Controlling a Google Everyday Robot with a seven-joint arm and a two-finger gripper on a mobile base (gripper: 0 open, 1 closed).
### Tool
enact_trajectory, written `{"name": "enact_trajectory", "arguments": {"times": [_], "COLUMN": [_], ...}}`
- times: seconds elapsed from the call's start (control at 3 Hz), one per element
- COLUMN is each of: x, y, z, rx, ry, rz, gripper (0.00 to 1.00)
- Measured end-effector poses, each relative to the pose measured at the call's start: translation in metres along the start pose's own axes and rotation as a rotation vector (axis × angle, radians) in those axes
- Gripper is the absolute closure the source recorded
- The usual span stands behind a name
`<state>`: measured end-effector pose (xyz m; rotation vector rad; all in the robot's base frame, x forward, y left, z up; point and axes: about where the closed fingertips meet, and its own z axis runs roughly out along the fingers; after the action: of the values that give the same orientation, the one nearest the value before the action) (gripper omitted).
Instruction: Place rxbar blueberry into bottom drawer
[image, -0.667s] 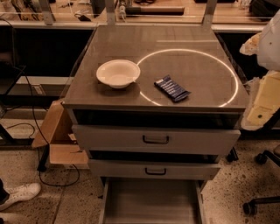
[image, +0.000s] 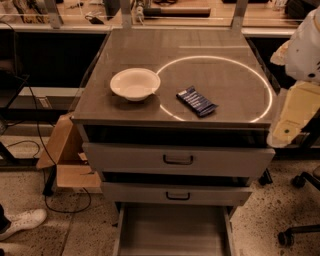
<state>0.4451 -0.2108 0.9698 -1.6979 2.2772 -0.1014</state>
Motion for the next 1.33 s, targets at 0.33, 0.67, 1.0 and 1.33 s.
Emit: {"name": "enact_trajectory", "arguments": {"times": [0.33,0.67,1.0,1.33], "x": [-0.01,-0.014,-0.018,-0.032], "y": [-0.009,-0.012,-0.013,-0.013], "z": [0.012,0.023,0.035,0.051], "rx": [0.001,-0.013,-0.028,-0.053], "ry": [0.028,0.043,0.051,0.05], "rz": [0.053,0.085,0.107,0.12], "gripper": [0.0,0.0,0.0,0.0]}}
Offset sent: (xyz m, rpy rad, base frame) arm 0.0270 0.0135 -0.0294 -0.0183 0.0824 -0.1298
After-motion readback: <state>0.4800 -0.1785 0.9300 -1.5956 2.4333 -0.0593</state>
